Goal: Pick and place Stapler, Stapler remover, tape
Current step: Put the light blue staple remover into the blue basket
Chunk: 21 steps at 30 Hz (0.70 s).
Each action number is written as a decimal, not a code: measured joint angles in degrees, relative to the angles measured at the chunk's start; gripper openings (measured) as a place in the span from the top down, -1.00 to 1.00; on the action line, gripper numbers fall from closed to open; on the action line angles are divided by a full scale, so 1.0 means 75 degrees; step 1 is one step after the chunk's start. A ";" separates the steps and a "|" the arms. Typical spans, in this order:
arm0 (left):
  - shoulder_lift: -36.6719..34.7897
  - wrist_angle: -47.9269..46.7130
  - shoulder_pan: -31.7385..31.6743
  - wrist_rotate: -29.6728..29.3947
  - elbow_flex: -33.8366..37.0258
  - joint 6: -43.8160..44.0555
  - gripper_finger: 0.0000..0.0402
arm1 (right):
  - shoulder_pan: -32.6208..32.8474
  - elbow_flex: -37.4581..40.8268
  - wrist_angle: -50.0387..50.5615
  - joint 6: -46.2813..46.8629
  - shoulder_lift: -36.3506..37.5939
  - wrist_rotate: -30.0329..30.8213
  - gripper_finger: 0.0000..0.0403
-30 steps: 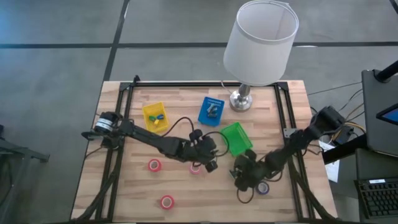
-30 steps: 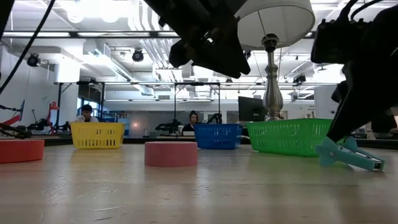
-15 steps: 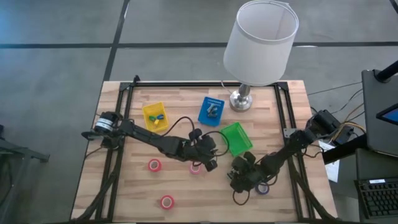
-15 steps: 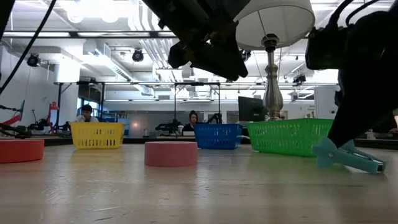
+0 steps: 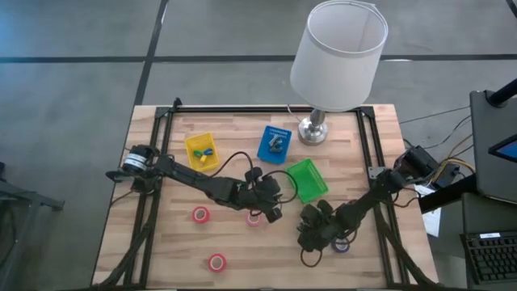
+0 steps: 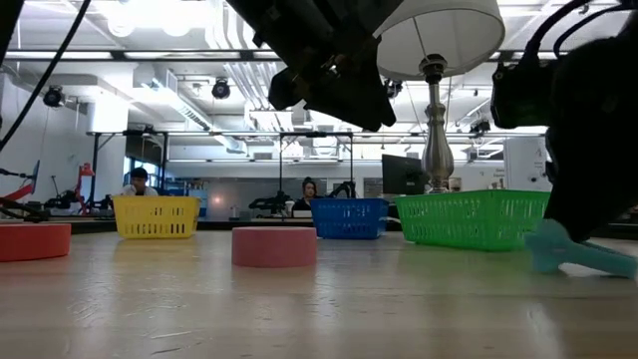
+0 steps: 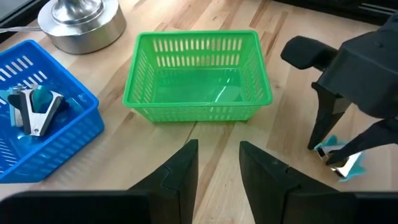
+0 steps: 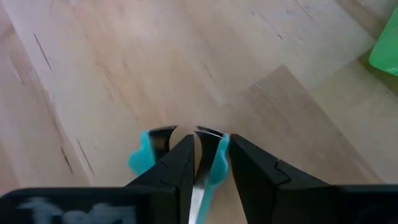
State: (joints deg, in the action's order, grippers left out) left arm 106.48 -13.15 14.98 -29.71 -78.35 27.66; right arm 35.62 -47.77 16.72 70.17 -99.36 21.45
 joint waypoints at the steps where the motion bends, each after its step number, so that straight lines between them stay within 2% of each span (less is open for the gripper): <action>1: 0.0000 -0.0006 0.0000 0.0002 0.0002 0.0000 0.40 | 0.0000 0.0000 0.0010 -0.0009 -0.0002 -0.0005 0.53; 11: 0.0009 -0.0020 0.0000 0.0003 0.0198 0.0125 0.40 | 0.0000 -0.0010 0.0069 -0.0612 0.0047 -0.0077 0.81; 17: 0.0015 -0.0024 0.0017 0.0003 0.0268 0.0131 0.40 | -0.0091 -0.0348 0.0195 -0.1770 0.0144 -0.0183 0.80; 21: 0.0015 0.0008 0.0051 0.0006 0.0268 0.0137 0.40 | -0.0482 -0.0825 0.1007 -0.2540 0.0336 -0.0084 0.79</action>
State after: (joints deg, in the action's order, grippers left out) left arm 106.59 -13.09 15.37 -29.67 -76.34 28.69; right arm 32.00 -53.96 24.27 51.12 -96.84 20.81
